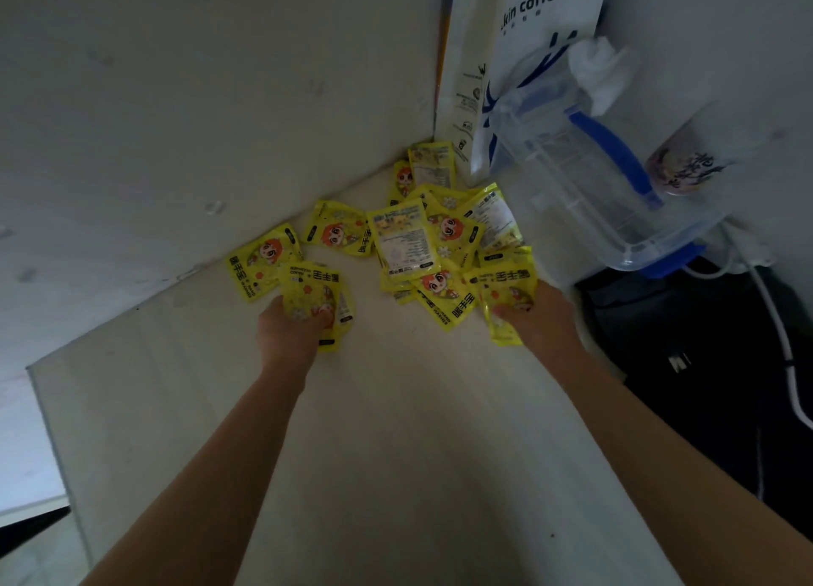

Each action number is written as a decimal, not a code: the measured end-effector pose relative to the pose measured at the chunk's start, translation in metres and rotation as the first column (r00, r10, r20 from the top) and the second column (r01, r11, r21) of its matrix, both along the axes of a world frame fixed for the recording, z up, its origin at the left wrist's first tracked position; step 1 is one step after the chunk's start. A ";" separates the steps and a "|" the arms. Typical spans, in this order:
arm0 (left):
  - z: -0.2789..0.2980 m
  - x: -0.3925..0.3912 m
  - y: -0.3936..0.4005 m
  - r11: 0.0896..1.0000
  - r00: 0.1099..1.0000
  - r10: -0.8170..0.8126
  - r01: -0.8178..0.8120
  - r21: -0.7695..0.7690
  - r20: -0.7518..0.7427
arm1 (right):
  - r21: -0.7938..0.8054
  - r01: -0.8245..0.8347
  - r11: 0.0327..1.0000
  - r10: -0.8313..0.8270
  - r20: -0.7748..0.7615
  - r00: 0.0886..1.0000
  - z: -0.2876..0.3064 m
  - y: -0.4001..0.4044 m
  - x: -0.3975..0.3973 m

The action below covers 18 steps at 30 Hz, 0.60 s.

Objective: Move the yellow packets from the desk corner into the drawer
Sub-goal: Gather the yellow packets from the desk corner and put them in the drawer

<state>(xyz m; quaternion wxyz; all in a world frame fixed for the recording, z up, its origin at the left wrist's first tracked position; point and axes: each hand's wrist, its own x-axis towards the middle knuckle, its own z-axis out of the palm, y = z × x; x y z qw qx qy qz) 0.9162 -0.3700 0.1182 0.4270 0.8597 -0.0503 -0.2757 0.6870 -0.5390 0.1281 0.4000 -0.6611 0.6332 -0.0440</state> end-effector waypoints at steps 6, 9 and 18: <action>0.004 0.016 -0.014 0.999 1.000 0.012 -0.010 -0.049 0.026 | -0.016 0.042 0.999 -0.042 0.003 0.999 -0.011 -0.031 -0.003; 0.004 0.021 -0.023 0.997 1.000 0.015 -0.013 -0.070 0.027 | 0.062 0.109 0.992 -0.109 -0.003 0.994 -0.024 -0.036 -0.002; -0.003 0.016 -0.023 0.990 0.997 0.034 -0.044 -0.132 -0.074 | 0.103 0.167 0.981 -0.161 -0.070 0.985 -0.055 -0.049 0.005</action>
